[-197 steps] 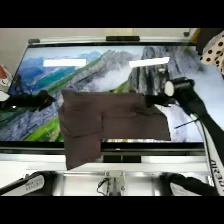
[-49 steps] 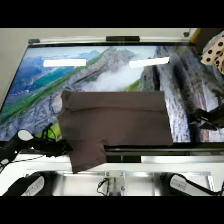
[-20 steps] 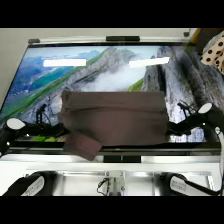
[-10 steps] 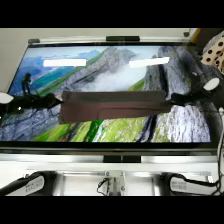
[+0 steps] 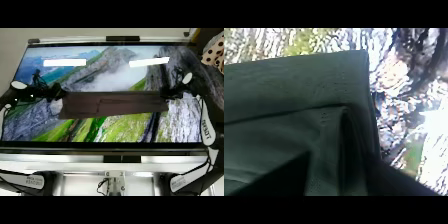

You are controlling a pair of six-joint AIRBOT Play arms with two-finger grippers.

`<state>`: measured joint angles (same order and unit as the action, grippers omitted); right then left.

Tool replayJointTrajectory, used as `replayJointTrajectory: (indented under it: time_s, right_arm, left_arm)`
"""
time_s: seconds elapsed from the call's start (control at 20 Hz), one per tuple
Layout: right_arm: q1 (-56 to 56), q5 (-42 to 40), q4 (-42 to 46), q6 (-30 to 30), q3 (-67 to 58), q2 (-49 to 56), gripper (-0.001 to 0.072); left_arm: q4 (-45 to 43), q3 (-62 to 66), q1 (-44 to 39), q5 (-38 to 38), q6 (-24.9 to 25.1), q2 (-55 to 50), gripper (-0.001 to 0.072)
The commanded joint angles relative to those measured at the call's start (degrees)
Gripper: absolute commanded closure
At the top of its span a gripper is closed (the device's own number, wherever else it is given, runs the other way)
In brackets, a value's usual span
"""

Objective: Fold the shirts.

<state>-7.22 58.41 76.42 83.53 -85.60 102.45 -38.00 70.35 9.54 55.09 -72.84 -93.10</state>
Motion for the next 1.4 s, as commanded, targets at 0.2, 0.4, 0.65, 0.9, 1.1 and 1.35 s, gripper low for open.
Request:
replayJointTrajectory:
  time_s: [0.2, 0.4, 0.65, 0.9, 1.1, 1.35]
  right_arm:
    - [-4.92, 2.01, -3.26, -3.37, -0.63, -2.6, 0.0041]
    - [-8.46, 6.64, -13.97, -5.53, -0.63, 2.12, 0.0041]
    - [-6.19, 8.74, -17.16, -5.68, -0.63, 6.34, 0.0138]
    - [-4.22, 12.02, -22.32, -12.11, -2.27, 3.61, 0.0659]
    - [-4.46, 18.8, -25.75, -11.58, -4.61, -7.63, 0.0658]
    - [-4.46, 30.23, -26.23, -6.05, -4.61, -23.58, 0.0659]
  left_arm:
    - [0.35, 3.45, 1.44, 12.81, 1.66, -2.03, 0.03]
    - [1.25, 5.33, 0.74, 16.57, 1.62, -1.38, 0.0303]
    - [1.2, 5.6, -3.06, 15.85, 1.7, 2.69, 0.0305]
    - [2.58, 5.9, -8.76, 15.3, 1.64, 4.39, 0.0326]
    - [3.78, 4.7, -20.87, 4.68, 1.44, 3.08, 0.0677]
    - [8.52, 4.07, -36.68, -11.3, -2.91, -1.51, 0.0677]
